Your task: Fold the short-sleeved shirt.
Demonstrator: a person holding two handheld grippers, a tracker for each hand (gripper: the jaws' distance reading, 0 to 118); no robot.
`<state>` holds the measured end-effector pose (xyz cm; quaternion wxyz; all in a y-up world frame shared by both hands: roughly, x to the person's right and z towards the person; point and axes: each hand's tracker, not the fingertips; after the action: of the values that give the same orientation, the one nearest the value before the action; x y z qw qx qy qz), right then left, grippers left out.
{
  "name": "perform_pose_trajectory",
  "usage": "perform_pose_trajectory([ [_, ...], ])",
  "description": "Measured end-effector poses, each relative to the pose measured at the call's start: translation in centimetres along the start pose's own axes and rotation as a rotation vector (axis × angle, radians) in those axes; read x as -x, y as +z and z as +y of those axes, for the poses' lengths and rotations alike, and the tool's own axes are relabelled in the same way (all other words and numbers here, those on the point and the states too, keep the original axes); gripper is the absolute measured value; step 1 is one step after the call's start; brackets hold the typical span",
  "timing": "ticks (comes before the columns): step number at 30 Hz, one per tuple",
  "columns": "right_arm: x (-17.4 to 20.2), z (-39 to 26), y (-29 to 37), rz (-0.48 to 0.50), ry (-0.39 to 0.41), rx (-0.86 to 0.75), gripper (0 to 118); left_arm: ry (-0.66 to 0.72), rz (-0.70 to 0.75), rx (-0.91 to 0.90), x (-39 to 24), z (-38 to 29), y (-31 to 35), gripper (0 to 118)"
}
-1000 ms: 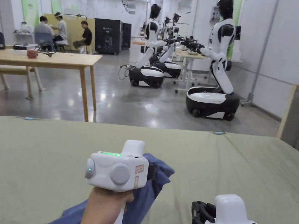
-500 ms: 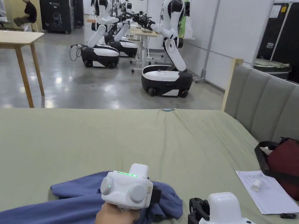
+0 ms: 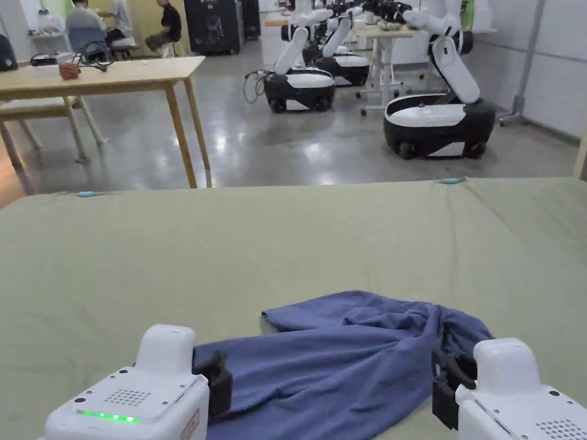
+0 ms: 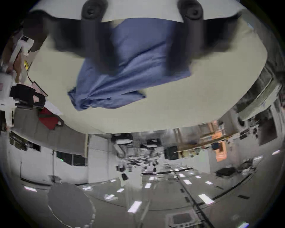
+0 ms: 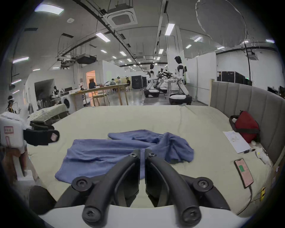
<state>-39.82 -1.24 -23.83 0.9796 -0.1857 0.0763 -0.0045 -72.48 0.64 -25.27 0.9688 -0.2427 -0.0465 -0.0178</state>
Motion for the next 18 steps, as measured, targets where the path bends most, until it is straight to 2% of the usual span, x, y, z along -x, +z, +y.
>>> perform_pose_trajectory([
  [1, 0.5, 0.0, -0.1, 0.005, -0.002, 0.001, 8, 0.004, 0.073, 0.026, 1.3, -0.6, 0.3, 0],
  [2, 0.9, 0.0, -0.2, 0.011, -0.005, 0.007, 8, 0.01, 0.073, 0.003, 2.5, -0.6, 0.6, 0],
  [4, 1.4, 0.0, -0.4, 0.022, -0.007, 0.021, 8, 0.083, 0.061, 0.076, 5.1, -1.1, 0.3, 0],
  [6, 1.5, -0.1, -0.4, 0.02, 0.003, 0.029, 8, 0.096, 0.101, 0.117, 7.4, -1.5, -0.9, 0],
  [12, -0.2, -0.2, -0.8, -0.008, -0.012, 0.061, 8, 0.069, 0.126, 0.235, 11.3, -1.3, -9.3, 0],
  [13, -0.8, -0.3, -1.0, -0.016, -0.022, 0.067, 8, 0.046, 0.161, 0.247, 11.5, -1.2, -11.1, 7],
  [14, -1.4, -0.3, -1.1, -0.023, -0.032, 0.07, 8, 0.03, 0.197, 0.248, 11.9, -1.0, -12.5, 30],
  [15, -2.1, -0.4, -1.2, -0.039, -0.041, 0.074, 8, 0.017, 0.221, 0.259, 12.2, -0.9, -14.4, 88],
  [16, -2.9, -0.5, -1.4, -0.053, -0.046, 0.081, 8, 0.022, 0.225, 0.31, 12.8, -1.0, -16.7, 114],
  [17, -3.8, -0.5, -1.6, -0.067, -0.048, 0.09, 8, 0.04, 0.248, 0.34, 13.5, -1.0, -18.6, 116],
  [18, -4.6, -0.6, -1.7, -0.082, -0.049, 0.098, 8, 0.041, 0.25, 0.321, 13.7, -0.9, -19.6, 112],
])
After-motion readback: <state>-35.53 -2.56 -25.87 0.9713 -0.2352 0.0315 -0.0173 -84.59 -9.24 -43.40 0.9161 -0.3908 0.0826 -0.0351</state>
